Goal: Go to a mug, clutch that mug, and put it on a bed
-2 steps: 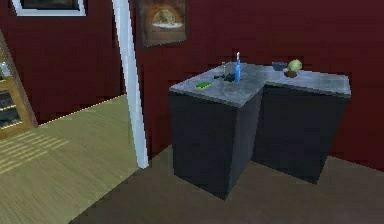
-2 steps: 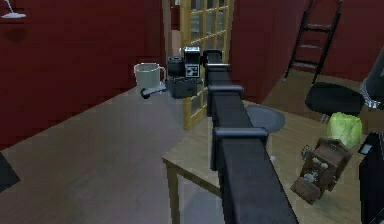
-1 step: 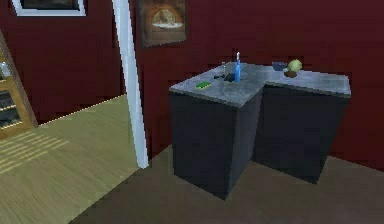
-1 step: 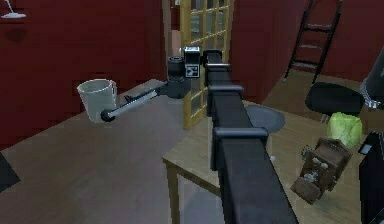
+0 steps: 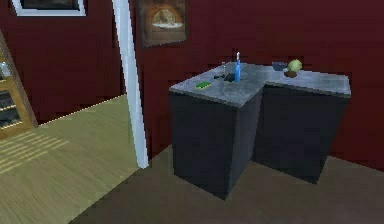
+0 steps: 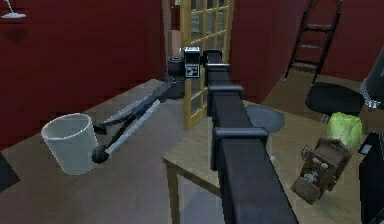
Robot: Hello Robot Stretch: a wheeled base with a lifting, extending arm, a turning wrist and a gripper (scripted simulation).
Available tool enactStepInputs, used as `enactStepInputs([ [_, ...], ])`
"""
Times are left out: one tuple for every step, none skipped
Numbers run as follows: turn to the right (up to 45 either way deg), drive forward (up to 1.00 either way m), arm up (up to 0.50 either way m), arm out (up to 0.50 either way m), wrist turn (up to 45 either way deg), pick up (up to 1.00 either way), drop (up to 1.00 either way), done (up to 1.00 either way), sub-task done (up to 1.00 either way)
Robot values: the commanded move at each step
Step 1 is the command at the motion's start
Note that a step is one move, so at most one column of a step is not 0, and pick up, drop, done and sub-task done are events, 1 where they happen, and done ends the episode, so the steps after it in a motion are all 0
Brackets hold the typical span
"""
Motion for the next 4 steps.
enactStepInputs([
  [0.0,0.00,0.00,0.00,-15.0,0.00,0.00,0.00,0.00],
  [0.0,0.00,0.00,-0.34,0.0,0.00,0.00,0.00,0.00],
  [-39.0,0.00,0.00,0.00,0.0,0.00,0.00,0.00,0.00],
  [0.0,1.00,0.00,0.00,0.0,0.00,0.00,0.00,0.00],
])
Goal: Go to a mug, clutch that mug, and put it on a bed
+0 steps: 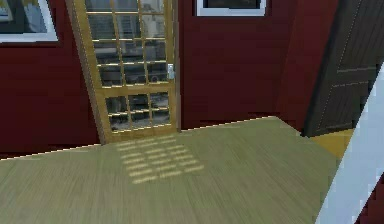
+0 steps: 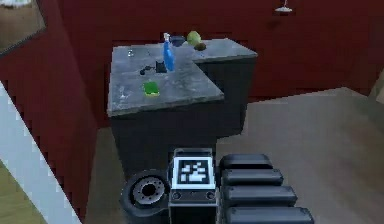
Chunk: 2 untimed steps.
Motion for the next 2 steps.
enactStepInputs([
  [-3.0,0.00,0.00,0.00,0.0,0.00,0.00,0.00,0.00],
  [0.0,0.70,0.00,0.00,0.0,0.00,0.00,0.00,0.00],
])
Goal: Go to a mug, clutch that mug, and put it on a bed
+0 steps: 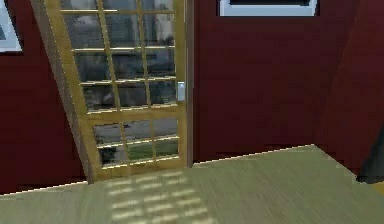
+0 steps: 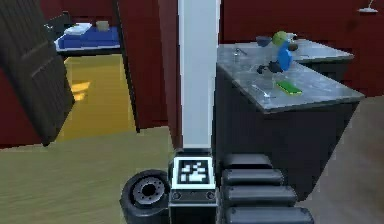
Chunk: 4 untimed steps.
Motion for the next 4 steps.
enactStepInputs([
  [45.0,0.00,0.00,0.00,0.0,0.00,0.00,0.00,0.00],
  [18.0,0.00,0.00,0.00,0.0,0.00,0.00,0.00,0.00],
  [0.0,1.00,0.00,0.00,0.0,0.00,0.00,0.00,0.00],
  [0.0,1.00,0.00,0.00,0.0,0.00,0.00,0.00,0.00],
])
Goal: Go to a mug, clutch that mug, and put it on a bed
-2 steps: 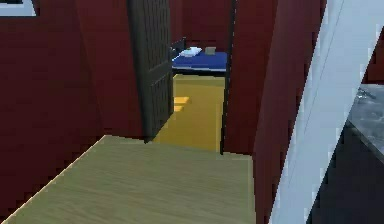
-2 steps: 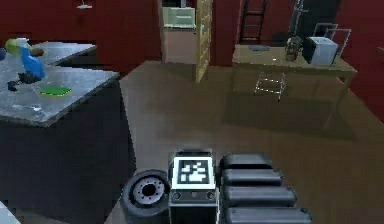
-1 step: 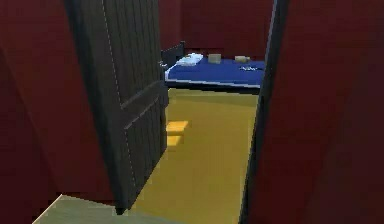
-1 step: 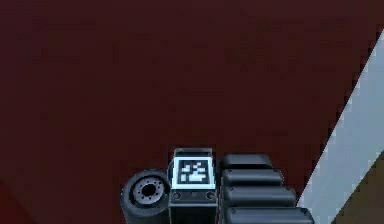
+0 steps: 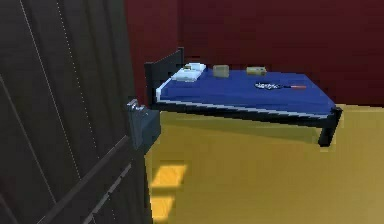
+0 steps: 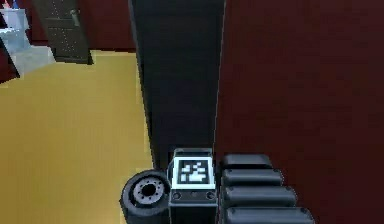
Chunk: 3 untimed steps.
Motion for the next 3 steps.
enactStepInputs([
  [6.0,0.00,0.00,0.00,0.0,0.00,0.00,0.00,0.00],
  [0.0,0.20,0.00,0.00,0.0,0.00,0.00,0.00,0.00],
  [9.0,0.00,0.00,0.00,0.0,0.00,0.00,0.00,0.00],
])
